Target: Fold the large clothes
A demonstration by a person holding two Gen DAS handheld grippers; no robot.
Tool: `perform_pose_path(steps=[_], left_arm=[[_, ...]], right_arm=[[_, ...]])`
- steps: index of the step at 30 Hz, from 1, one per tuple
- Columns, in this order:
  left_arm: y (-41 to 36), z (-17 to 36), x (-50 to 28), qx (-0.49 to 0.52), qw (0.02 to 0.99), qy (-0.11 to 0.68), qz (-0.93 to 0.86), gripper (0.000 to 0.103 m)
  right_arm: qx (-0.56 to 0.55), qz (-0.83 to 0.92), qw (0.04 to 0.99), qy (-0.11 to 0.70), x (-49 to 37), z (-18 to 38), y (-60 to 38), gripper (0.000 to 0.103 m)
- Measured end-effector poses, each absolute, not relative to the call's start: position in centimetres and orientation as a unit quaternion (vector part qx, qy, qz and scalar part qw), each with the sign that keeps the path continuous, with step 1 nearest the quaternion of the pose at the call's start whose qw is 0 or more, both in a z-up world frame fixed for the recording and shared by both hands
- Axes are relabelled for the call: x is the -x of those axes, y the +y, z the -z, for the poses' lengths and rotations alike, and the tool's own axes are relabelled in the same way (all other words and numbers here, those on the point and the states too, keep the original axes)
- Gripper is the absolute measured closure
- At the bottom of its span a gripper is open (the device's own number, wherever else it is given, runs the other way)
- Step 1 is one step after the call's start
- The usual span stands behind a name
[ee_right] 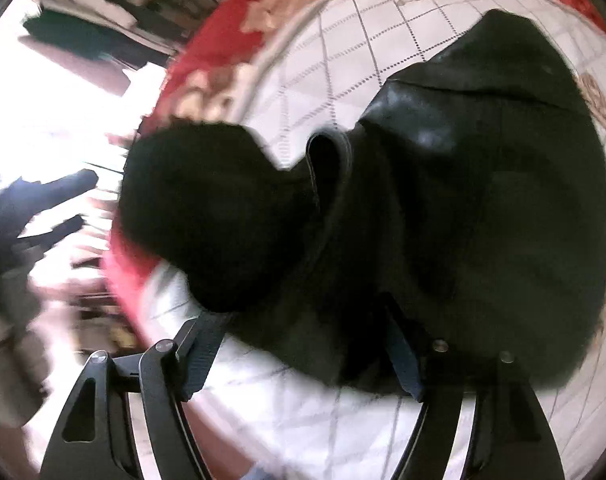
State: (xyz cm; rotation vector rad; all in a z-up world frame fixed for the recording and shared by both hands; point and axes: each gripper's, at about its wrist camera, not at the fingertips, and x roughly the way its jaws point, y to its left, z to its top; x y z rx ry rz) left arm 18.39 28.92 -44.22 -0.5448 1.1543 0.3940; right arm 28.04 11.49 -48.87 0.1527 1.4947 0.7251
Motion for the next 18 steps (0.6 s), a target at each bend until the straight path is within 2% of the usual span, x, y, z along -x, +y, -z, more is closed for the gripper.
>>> perform_pose_path(steps=[3, 5, 9, 12, 14, 18], left_arm=[[25.7, 43.0, -20.2, 0.245, 0.795, 0.539, -0.135, 0.0], [23.3, 43.1, -21.6, 0.23, 0.8, 0.542, -0.116, 0.0], [18.5, 46.2, -25.5, 0.2, 0.792, 0.571, -0.078, 0.0], [15.8, 49.8, -28.7, 0.182, 0.781, 0.595, -0.059, 0.0], [14.5, 52.3, -30.7, 0.166, 0.769, 0.616, -0.045, 0.0], [13.6, 57.7, -33.4, 0.132, 0.744, 0.654, -0.039, 0.0]], right_arm=[[-0.086, -0.278, 0.677, 0.676, -22.0, 46.7, 9.0, 0.027], [-0.09, -0.229, 0.69, 0.68, -22.4, 44.8, 6.1, 0.029], [-0.078, -0.177, 0.723, 0.664, -26.7, 45.3, 2.5, 0.055], [-0.071, -0.159, 0.729, 0.662, -31.1, 47.4, 2.2, 0.056], [-0.058, -0.15, 0.722, 0.673, -34.5, 50.7, 3.0, 0.056], [-0.048, -0.138, 0.708, 0.691, -37.1, 55.1, 5.0, 0.057]])
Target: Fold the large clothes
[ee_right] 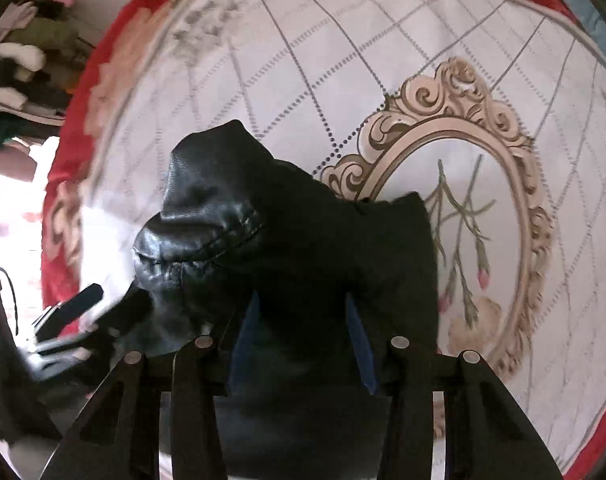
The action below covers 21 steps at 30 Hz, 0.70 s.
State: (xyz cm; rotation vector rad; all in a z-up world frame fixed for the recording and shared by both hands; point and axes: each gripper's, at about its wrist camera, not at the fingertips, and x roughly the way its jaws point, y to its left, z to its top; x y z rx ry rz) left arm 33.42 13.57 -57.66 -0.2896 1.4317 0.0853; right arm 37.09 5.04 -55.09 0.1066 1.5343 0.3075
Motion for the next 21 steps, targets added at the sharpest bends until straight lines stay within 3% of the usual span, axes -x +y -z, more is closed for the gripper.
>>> perform_pose_path(steps=[5, 14, 17, 18, 19, 21], left_arm=[[15.5, 60.0, -33.8, 0.195, 0.721, 0.664, -0.022, 0.0], [17.1, 54.0, -26.9, 0.17, 0.742, 0.646, -0.051, 0.0], [18.5, 54.0, -22.9, 0.191, 0.731, 0.65, -0.081, 0.0], [19.0, 54.1, -21.5, 0.207, 0.724, 0.652, -0.092, 0.0], [19.5, 53.9, -20.2, 0.226, 0.719, 0.649, -0.1, 0.0], [20.4, 53.3, -17.4, 0.272, 0.712, 0.639, -0.108, 0.0]], right_arm=[[-0.018, -0.128, 0.728, 0.673, -37.3, 56.5, 5.8, 0.055], [-0.16, -0.146, 0.702, 0.679, -32.2, 50.4, -3.3, 0.049], [-0.165, -0.131, 0.681, 0.701, -29.2, 53.2, -5.0, 0.049], [-0.165, -0.126, 0.668, 0.715, -28.2, 55.4, -5.3, 0.046], [-0.165, -0.125, 0.665, 0.717, -27.7, 56.5, -5.4, 0.036], [-0.19, -0.131, 0.657, 0.718, -27.3, 58.9, -6.1, 0.033]])
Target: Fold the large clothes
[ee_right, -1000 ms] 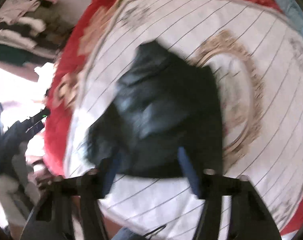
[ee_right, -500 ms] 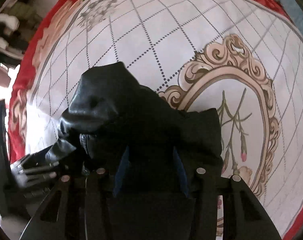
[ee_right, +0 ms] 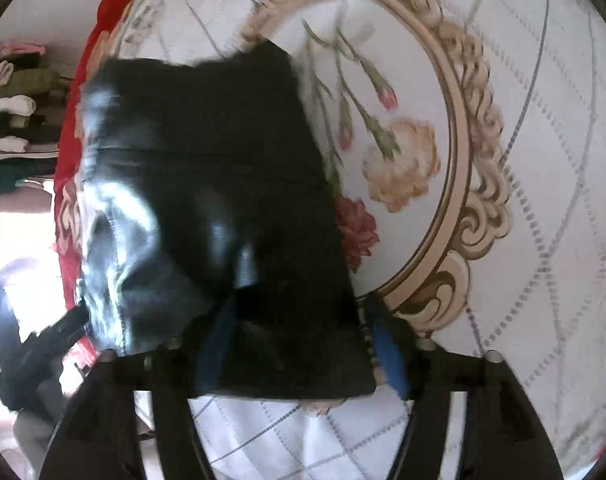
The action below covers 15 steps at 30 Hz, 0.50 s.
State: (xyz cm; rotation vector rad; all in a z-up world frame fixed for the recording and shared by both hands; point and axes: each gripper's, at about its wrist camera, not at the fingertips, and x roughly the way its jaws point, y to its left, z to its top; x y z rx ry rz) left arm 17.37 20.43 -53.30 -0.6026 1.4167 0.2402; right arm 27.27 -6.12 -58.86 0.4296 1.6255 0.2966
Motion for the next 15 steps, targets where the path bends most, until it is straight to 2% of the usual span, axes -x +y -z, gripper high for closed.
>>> perform_pose_path(steps=[3, 6, 9, 15], left_arm=[[21.0, 52.5, -14.5, 0.344, 0.701, 0.615, -0.107, 0.0], [21.0, 53.3, -12.8, 0.434, 0.677, 0.586, -0.092, 0.0], [20.6, 55.1, -13.2, 0.48, 0.667, 0.563, -0.089, 0.0], [20.3, 59.0, -15.6, 0.543, 0.645, 0.522, -0.128, 0.004]], right_arm=[[-0.289, -0.155, 0.619, 0.714, -27.5, 59.6, -8.5, 0.032], [-0.329, -0.18, 0.607, 0.701, -27.1, 59.8, -10.3, 0.031], [-0.368, -0.22, 0.573, 0.699, -27.1, 62.1, -10.9, 0.029], [-0.425, -0.299, 0.511, 0.685, -29.1, 66.2, -9.3, 0.019]])
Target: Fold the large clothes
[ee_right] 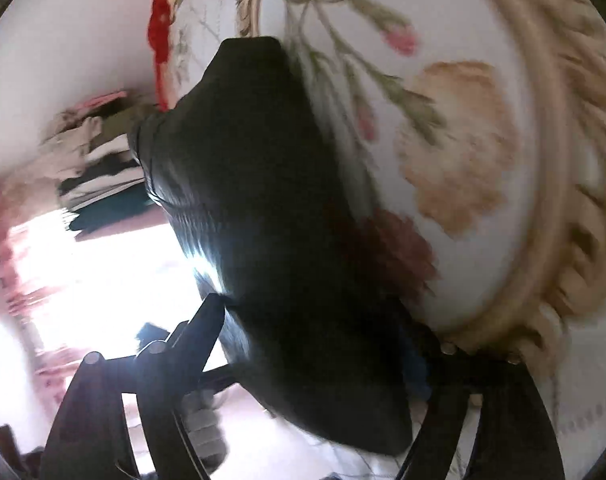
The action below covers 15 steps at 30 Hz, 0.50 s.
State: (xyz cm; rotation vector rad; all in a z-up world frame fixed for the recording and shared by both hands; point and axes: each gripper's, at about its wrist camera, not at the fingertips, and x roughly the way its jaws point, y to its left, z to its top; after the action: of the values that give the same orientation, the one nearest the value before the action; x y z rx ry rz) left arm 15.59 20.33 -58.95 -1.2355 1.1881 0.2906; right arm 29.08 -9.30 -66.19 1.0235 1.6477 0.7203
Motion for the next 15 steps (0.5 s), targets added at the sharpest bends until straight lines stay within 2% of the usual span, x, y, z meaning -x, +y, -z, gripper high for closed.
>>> perform_pose_path(steps=[1, 2, 5, 7, 10, 15], left_arm=[[20.4, 59.1, -15.8, 0.542, 0.649, 0.515, -0.138, 0.021], [20.4, 59.0, -16.1, 0.539, 0.657, 0.508, -0.143, 0.043], [19.7, 57.8, -16.8, 0.508, 0.689, 0.494, -0.151, 0.066], [19.7, 56.4, -17.7, 0.476, 0.715, 0.486, -0.162, 0.073], [20.1, 55.2, -19.2, 0.455, 0.734, 0.476, -0.166, 0.081], [20.8, 52.8, -22.3, 0.423, 0.761, 0.464, -0.164, 0.086]], right_arm=[[-0.426, -0.309, 0.501, 0.687, -29.4, 66.5, -8.9, 0.018], [-0.429, -0.314, 0.493, 0.689, -29.8, 66.9, -8.5, 0.018], [-0.426, -0.324, 0.49, 0.688, -30.5, 66.9, -7.4, 0.022], [-0.417, -0.323, 0.514, 0.677, -30.4, 66.3, -6.7, 0.041], [-0.424, -0.312, 0.547, 0.651, -30.2, 65.0, -6.1, 0.06], [-0.42, -0.317, 0.577, 0.624, -30.2, 60.9, -6.1, 0.067]])
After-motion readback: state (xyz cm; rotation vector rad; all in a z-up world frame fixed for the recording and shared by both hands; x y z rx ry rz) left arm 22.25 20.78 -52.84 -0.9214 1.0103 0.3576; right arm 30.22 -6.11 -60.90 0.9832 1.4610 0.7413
